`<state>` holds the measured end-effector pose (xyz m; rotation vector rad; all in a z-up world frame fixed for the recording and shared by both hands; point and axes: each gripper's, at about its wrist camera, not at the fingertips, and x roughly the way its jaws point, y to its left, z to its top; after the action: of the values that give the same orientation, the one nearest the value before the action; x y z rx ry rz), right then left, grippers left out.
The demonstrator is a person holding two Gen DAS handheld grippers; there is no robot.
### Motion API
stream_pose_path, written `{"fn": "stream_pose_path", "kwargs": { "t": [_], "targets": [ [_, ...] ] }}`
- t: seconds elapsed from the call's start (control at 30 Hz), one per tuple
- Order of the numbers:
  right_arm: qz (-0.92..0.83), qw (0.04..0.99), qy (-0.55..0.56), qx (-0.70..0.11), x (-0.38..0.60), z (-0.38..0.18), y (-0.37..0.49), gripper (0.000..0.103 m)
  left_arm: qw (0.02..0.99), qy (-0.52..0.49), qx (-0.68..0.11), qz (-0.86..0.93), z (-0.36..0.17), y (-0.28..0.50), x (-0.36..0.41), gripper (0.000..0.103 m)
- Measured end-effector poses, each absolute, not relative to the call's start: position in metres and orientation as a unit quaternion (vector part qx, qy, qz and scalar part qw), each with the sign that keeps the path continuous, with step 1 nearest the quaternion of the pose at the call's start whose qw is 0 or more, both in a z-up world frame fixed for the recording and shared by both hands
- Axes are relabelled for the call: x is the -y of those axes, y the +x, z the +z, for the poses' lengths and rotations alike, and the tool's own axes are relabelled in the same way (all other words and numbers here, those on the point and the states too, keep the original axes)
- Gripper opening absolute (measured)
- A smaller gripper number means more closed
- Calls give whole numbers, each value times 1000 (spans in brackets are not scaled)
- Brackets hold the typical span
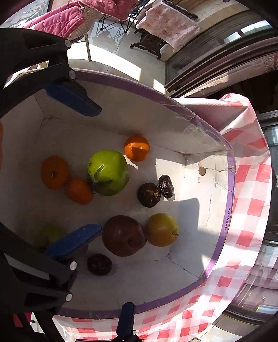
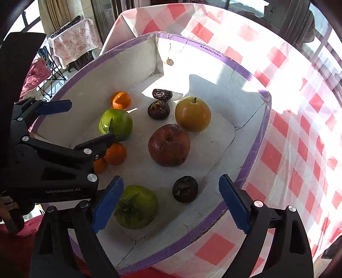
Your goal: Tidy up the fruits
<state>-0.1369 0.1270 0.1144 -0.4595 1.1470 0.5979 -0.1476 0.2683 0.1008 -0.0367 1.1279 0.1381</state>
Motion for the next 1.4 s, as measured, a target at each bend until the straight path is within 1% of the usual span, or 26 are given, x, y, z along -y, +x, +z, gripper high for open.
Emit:
{"fn": "stream_pose_path", "kwargs": {
  "t": [0.53,1.4],
  "targets": [
    [265,771,-240,-526,-137,104,-137,88,841,-59,-534,67,98,-152,-286,101],
    [261,770,-252,-525,-141,101,-139,88,838,-63,-537,80,96,-155,-290,101]
  ]
}}
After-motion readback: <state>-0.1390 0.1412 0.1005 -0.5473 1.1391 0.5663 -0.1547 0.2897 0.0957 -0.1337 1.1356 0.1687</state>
